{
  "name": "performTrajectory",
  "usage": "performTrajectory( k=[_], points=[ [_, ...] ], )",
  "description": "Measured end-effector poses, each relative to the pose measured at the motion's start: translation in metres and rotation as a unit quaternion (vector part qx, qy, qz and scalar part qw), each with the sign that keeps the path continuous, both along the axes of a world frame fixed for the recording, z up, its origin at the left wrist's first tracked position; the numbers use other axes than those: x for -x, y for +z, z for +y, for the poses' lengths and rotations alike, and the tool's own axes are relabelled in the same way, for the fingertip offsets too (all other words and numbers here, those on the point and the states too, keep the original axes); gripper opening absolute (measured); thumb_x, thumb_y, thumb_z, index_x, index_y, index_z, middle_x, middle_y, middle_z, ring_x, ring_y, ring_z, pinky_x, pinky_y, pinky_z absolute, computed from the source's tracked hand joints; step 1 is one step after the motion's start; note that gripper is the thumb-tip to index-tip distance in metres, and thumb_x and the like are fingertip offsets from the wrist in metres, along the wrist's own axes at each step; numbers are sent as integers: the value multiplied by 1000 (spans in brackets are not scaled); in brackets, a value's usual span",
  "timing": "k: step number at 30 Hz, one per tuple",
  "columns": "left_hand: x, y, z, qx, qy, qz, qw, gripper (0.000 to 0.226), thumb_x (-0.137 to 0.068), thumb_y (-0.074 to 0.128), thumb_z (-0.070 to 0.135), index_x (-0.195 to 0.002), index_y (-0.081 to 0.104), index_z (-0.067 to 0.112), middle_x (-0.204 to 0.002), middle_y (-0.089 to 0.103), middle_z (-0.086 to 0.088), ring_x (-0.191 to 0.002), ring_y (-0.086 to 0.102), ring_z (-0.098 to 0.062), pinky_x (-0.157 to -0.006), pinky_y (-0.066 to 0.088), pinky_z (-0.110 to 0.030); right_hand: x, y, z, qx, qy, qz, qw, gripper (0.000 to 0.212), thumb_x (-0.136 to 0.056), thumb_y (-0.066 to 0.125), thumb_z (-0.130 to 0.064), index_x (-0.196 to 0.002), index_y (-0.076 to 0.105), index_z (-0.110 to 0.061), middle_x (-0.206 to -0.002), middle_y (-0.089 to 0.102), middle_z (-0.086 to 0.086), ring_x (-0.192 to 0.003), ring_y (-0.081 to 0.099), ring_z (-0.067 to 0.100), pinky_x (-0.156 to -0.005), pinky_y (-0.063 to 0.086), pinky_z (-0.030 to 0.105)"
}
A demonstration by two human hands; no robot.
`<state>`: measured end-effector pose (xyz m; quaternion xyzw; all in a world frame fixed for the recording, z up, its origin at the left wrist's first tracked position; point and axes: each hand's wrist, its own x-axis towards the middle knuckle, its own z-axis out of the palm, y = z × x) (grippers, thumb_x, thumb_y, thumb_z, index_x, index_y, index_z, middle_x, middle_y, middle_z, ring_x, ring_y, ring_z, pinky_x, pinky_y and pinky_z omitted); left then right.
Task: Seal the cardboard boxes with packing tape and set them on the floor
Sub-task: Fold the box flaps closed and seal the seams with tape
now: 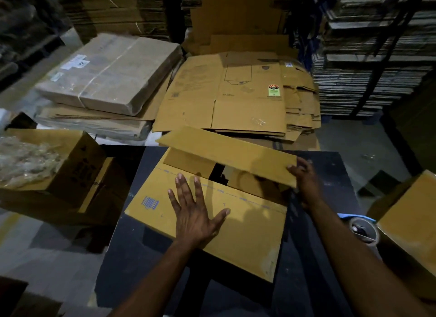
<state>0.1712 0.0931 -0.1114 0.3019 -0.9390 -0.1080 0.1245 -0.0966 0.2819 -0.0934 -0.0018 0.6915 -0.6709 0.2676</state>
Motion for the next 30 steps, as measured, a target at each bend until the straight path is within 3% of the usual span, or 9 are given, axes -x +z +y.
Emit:
performTrajectory(
  k=[5, 8, 11, 15, 18, 20, 25, 28, 30],
  points=[
    [2, 8, -3, -23, -35, -54, 998, 111, -95, 43, 79, -163, -18, 16, -167, -32, -17, -155, -28, -34, -121, -7, -70, -33, -33, 23, -86, -16, -54, 995, 110, -62, 84, -64, -155, 34, -32, -155, 43, 7, -133, 49, 30, -108, 44, 56],
    [6, 13, -13, -12, -76, -69, 995, 106, -95, 38, 80, -163, -18, 22, -168, -32, -9, -155, -29, -29, -120, -13, -68, -52, -42, 25, -100, -17, -77, 992, 85, -85, 75, -55, -155, 36, -27, -146, 51, 6, -128, 52, 30, -102, 47, 51],
    [20, 15, -39, 16, -128, -105, 986, 108, -91, 28, 90, -165, -12, 22, -169, -31, -5, -156, -28, -24, -121, -13, -67, -67, -43, 20, -116, -10, -76, 990, 58, -95, 60, -56, -142, 56, -22, -133, 64, 8, -114, 63, 29, -82, 52, 39],
    [41, 11, -71, 11, -164, -169, 972, 112, -83, 17, 98, -167, 1, 26, -170, -22, -4, -158, -19, -22, -121, -13, -66, -86, -18, 10, -86, -44, -47, 994, 32, -107, 47, -40, -120, 69, -21, -115, 73, 7, -97, 69, 24, -74, 52, 34],
    [44, 3, -75, -6, -166, -169, 972, 113, -81, 14, 100, -167, 3, 28, -171, -15, -2, -159, -13, -20, -122, -12, -64, -100, -17, 14, -21, 5, -36, 999, 32, -106, 49, -37, -134, 62, -28, -121, 73, -2, -106, 71, 21, -79, 57, 38],
    [43, 1, -73, -3, -162, -161, 974, 109, -83, 14, 98, -167, 4, 29, -172, -13, -2, -159, -13, -18, -123, -12, -63, -113, -30, 26, -18, 38, -27, 999, 48, -98, 64, -32, -145, 52, -34, -129, 70, -7, -114, 69, 17, -85, 60, 39],
    [45, -3, -68, 12, -172, -167, 971, 100, -89, 11, 92, -167, 7, 30, -173, -9, -4, -160, -12, -20, -121, -15, -65, -116, -32, 30, -87, 1, 48, 995, 38, -93, 74, -26, -129, 64, -30, -114, 72, -15, -97, 69, -8, -71, 56, 13],
    [53, 1, -54, 27, -186, -169, 968, 105, -90, 6, 90, -166, 17, 19, -173, 1, -6, -160, -11, -20, -118, -24, -63, -89, -29, 29, -111, -52, 54, 991, 31, -88, 78, -34, -117, 73, -26, -107, 76, -7, -97, 73, 5, -82, 62, 29],
    [59, 4, -41, 9, -190, -180, 965, 106, -91, 4, 87, -165, 17, 13, -173, 1, -5, -160, -11, -18, -119, -26, -60, -69, -26, 30, -97, -64, 45, 992, 18, -89, 79, -24, -106, 75, -25, -104, 78, 1, -91, 75, 10, -80, 62, 34]
  ],
)
